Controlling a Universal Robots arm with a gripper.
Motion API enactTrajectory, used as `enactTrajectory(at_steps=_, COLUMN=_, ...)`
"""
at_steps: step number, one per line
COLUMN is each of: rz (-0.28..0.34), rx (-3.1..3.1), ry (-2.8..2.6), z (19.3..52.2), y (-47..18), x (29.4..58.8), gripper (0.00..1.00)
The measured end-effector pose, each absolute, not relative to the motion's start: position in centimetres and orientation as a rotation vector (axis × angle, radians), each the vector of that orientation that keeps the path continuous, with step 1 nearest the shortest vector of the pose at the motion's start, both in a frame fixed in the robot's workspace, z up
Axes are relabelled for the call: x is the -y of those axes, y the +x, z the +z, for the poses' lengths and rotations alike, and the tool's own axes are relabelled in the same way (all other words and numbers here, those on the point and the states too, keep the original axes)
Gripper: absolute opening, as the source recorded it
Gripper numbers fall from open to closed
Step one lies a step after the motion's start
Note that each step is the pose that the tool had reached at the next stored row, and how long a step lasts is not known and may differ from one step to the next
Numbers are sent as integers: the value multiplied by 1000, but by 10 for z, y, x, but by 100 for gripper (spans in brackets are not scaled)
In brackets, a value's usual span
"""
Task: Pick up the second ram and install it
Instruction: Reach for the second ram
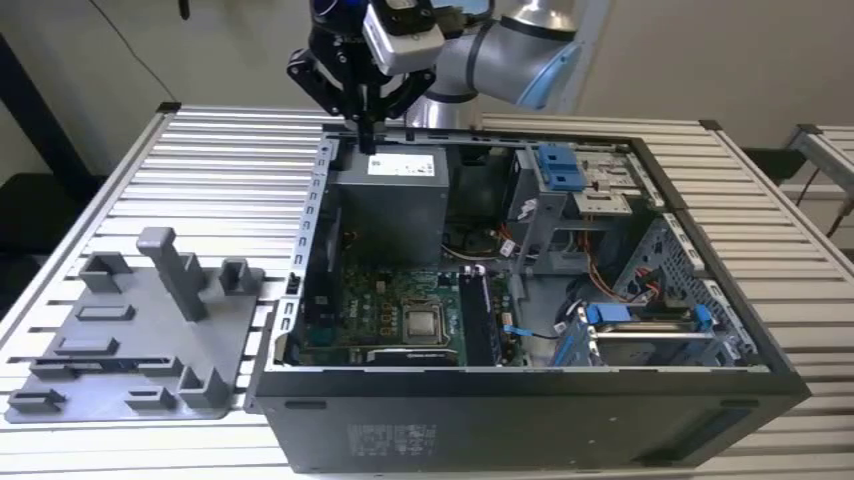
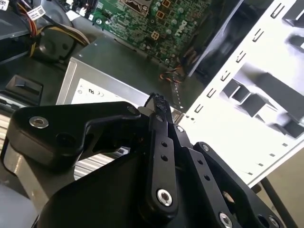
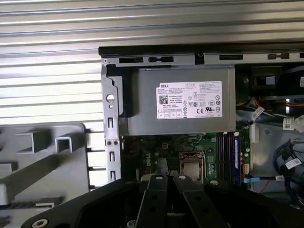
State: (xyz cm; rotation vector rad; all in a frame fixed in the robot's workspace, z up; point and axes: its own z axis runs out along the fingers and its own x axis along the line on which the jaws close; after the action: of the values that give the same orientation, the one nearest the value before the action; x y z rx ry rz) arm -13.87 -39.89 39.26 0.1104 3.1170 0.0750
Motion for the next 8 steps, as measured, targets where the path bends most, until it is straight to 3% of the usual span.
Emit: enactTrajectory(at_steps=8, rz=75, rx=-3117, ry=110, z=393, y=-148, x=399, gripper=11)
